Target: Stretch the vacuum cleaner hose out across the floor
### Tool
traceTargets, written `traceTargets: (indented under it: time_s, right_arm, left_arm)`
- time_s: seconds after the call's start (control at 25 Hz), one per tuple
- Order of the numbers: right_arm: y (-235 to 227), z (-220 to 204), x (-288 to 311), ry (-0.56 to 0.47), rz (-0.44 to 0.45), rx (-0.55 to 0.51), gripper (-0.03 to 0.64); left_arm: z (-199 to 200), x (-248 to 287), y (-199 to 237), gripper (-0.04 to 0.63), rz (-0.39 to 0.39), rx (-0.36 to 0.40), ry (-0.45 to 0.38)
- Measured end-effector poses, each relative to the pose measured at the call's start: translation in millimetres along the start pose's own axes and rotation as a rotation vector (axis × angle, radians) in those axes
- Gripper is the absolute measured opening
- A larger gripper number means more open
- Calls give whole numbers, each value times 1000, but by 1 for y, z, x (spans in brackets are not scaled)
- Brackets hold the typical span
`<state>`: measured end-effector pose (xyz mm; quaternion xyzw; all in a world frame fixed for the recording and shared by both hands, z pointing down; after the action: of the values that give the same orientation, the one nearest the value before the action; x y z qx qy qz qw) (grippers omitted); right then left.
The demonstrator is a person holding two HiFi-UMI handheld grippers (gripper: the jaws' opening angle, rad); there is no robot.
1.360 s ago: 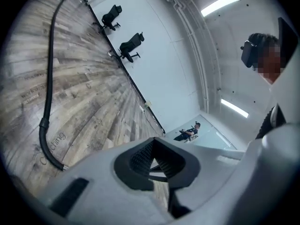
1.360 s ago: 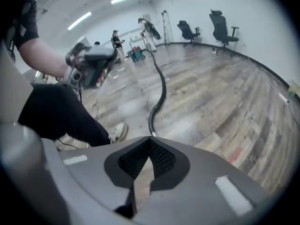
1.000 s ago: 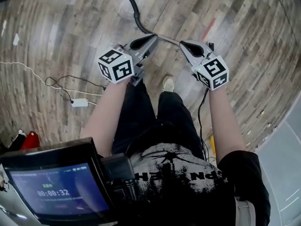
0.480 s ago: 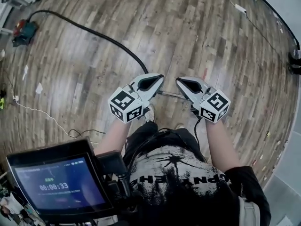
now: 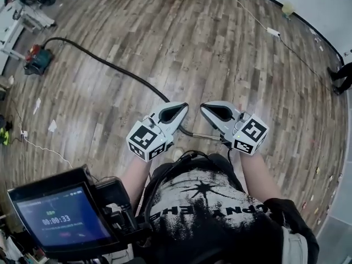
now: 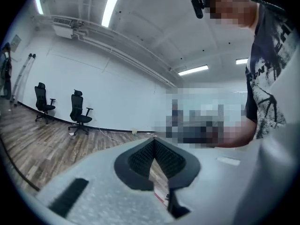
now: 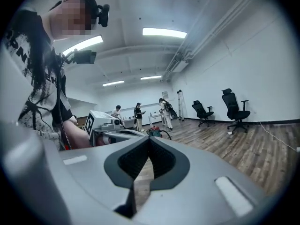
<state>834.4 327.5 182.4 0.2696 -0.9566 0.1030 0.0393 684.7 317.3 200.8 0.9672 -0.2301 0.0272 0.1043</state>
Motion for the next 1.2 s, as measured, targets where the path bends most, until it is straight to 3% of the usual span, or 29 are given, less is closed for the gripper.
traceTargets:
  time_s: [0.16, 0.4, 0.68, 0.92, 1.2]
  right_arm:
    - [-23, 20, -8, -5, 10, -51, 6]
    - [-44, 40, -19, 0, 108, -114, 6]
    - [-56, 37, -81, -6, 194, -165, 6]
    - [-69, 37, -103, -2, 245, -183, 6]
    - [-73, 30, -113, 35, 237, -254, 6]
  left_arm:
    - [19, 10, -10, 2, 80, 56, -7]
    - [41, 27, -16, 2, 183, 46, -56]
    - [48, 62, -68, 2, 284, 69, -82]
    - [49, 82, -91, 2, 334, 68, -81]
    - [44, 90, -105, 2, 350, 50, -63]
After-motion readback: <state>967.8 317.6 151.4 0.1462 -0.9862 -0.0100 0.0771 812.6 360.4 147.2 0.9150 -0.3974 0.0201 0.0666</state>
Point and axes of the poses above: the fingertips, and each gripper's own axes: x forward along the fingers, y to its left, z out of its top, the point moved 7 cm from there along -x, backward along the fingers, and after that the axes turned 2 degrees about -z, right-handed, at the moved point
